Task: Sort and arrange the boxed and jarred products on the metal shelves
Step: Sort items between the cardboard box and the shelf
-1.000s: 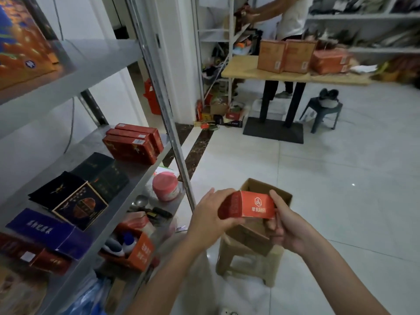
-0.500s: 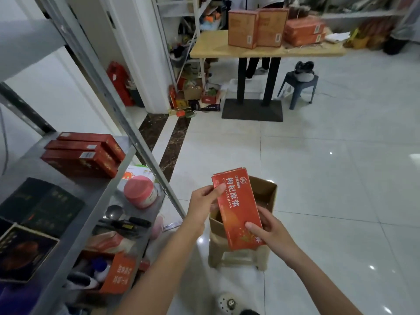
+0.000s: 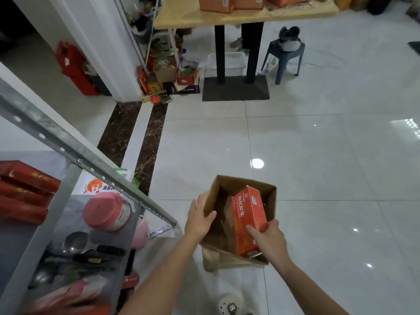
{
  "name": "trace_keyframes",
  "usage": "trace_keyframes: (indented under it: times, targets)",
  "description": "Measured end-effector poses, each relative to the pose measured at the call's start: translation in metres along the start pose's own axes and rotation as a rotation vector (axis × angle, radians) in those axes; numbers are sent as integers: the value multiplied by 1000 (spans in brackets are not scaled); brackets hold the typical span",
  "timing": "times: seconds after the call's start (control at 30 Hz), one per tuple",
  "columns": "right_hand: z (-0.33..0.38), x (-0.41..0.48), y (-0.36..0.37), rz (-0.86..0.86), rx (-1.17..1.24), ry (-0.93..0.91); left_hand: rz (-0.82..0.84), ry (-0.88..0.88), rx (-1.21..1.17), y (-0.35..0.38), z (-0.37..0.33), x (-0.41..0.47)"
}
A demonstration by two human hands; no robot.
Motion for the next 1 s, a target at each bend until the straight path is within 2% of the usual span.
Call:
trace_keyframes:
  times: [0.13, 0.23, 0.37, 0.5, 0.63, 0.7, 0.8, 0.9, 1.0]
  targets:
    - [-8, 44, 26, -5, -134, 26, 47, -18, 71, 24, 15, 24]
    - [-17, 72, 42, -34, -257, 43, 21, -81, 249, 35, 28, 29]
    - [-27, 98, 56, -100, -472, -67, 9, -135, 445, 43, 38, 34]
    - [-48, 116, 70, 8, -729, -101, -26, -177, 430, 52, 38, 33]
    - [-64, 119, 82, 129, -1134, -382, -58, -224, 475, 62, 38, 28]
    - [-71, 118, 87, 212, -1338, -533, -83, -194, 505, 65, 42, 28]
    - [-75, 121, 92, 301, -1667, -636, -108, -46, 578, 67, 48, 27]
    - [-69, 128, 88, 233, -1908, -658, -143, 81, 580, 66, 50, 26]
    - [-64, 133, 85, 148, -2051, -694, -110, 122, 496, 67, 46, 27]
Point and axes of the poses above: each hand's wrist, its own x-axis towards the middle knuckle, its own y-axis out of the palm, z = x × y, the point moved 5 cm from there along x, towards the middle knuckle, and after that the axes turned 3 degrees about z, right-handed, at the moved point
